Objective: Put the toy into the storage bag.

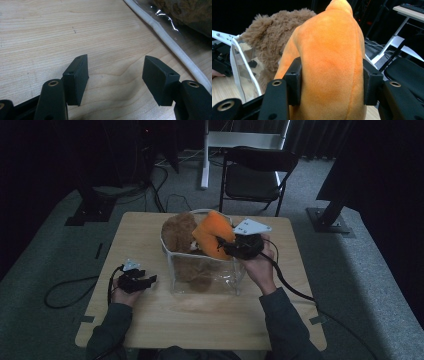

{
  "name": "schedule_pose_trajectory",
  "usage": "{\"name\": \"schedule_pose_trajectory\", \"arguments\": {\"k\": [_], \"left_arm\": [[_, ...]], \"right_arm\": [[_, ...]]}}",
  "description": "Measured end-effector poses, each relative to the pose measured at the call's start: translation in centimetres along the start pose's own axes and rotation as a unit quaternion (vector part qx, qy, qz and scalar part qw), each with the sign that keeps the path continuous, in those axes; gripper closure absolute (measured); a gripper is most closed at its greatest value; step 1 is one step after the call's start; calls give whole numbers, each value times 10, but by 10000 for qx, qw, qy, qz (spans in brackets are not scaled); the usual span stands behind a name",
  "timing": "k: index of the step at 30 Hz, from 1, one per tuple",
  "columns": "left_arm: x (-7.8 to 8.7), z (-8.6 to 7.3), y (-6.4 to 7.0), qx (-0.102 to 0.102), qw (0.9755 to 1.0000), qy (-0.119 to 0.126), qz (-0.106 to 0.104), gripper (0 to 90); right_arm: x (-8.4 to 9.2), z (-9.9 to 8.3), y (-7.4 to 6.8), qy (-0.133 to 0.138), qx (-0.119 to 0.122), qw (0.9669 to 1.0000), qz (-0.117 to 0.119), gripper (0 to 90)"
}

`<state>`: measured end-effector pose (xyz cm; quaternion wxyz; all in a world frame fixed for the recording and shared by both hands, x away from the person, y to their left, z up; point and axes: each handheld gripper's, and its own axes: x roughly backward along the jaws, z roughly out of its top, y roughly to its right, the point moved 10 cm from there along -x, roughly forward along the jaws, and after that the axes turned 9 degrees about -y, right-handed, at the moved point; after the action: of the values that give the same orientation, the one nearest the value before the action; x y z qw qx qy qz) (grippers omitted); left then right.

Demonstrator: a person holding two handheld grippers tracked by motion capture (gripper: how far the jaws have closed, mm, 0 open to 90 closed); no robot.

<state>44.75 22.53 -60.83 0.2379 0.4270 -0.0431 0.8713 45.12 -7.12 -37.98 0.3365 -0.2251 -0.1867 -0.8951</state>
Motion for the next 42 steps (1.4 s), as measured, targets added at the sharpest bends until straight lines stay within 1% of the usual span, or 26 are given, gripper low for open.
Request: {"name": "schedule_pose_trajectory", "arguments": {"k": [9, 13, 17, 18, 20, 22, 25, 27, 29, 32, 36, 37, 42], "left_arm": [[0, 0, 0, 4, 10000, 4, -6, 383], [0, 0, 0, 5, 10000, 5, -6, 383], [0, 0, 0, 4, 10000, 7, -10, 383], [0, 0, 0, 7, 10000, 7, -9, 383], [0, 0, 0, 5, 10000, 5, -5, 383], [0, 0, 0, 2, 10000, 2, -1, 383], [0, 0, 0, 1, 10000, 1, 0, 383], [0, 0, 0, 4, 10000, 4, -4, 383], [0, 0, 0, 8, 10000, 8, -6, 383], [0, 0, 0, 1, 10000, 1, -1, 383], [0, 0, 0, 9, 10000, 4, -2, 383], [0, 0, 0, 11, 10000, 6, -1, 382], [0, 0, 0, 11, 10000, 4, -3, 383]], "right_arm": [[1, -8, -3, -122, 65, 9999, 16, 461], [3, -12, -6, -196, 178, 9996, 35, 459], [4, -15, -7, -226, 225, 9995, 60, 457], [5, -16, -9, -243, 284, 9993, 68, 451], [5, -17, -10, -249, 326, 9991, 85, 445], [5, -17, -11, -270, 340, 9989, 147, 416], [4, -15, -11, -271, 302, 9989, 237, 340], [2, -14, -11, -284, 256, 9986, 360, 299], [1, -13, -11, -252, 264, 9984, 428, 260], [-1, -12, -11, -274, 188, 9979, 551, 232], [-4, -9, -9, -243, 133, 9979, 581, 209], [-4, -9, -8, -274, 132, 9979, 575, 207], [-6, -4, -9, -318, 257, 9979, 494, 195]]}}
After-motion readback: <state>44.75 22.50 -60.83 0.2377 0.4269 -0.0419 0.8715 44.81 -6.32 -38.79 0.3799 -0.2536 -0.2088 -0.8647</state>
